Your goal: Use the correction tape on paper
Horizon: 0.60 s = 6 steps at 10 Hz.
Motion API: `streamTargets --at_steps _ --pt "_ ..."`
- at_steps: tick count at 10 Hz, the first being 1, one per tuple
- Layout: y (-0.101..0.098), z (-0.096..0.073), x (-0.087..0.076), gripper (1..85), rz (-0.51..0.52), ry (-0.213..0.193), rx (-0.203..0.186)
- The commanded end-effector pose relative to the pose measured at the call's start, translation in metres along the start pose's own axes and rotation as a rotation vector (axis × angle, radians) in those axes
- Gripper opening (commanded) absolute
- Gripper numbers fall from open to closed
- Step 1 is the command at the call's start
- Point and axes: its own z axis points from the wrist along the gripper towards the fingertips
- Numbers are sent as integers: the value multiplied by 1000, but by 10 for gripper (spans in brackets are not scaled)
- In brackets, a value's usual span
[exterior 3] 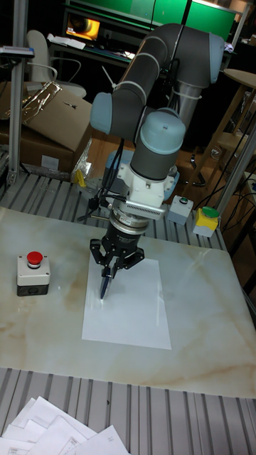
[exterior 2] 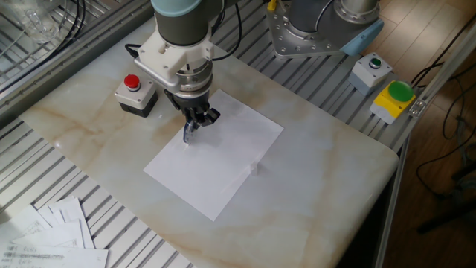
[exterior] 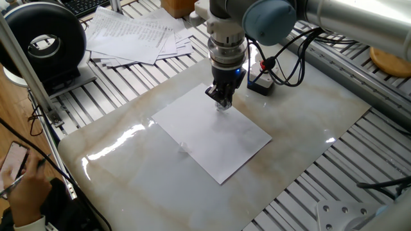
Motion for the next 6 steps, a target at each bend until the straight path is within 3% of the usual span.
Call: streamTargets --at_steps 1,6 --pt "1 -2 0 10 3 6 -8" --pt "1 -10 0 10 8 25 -4"
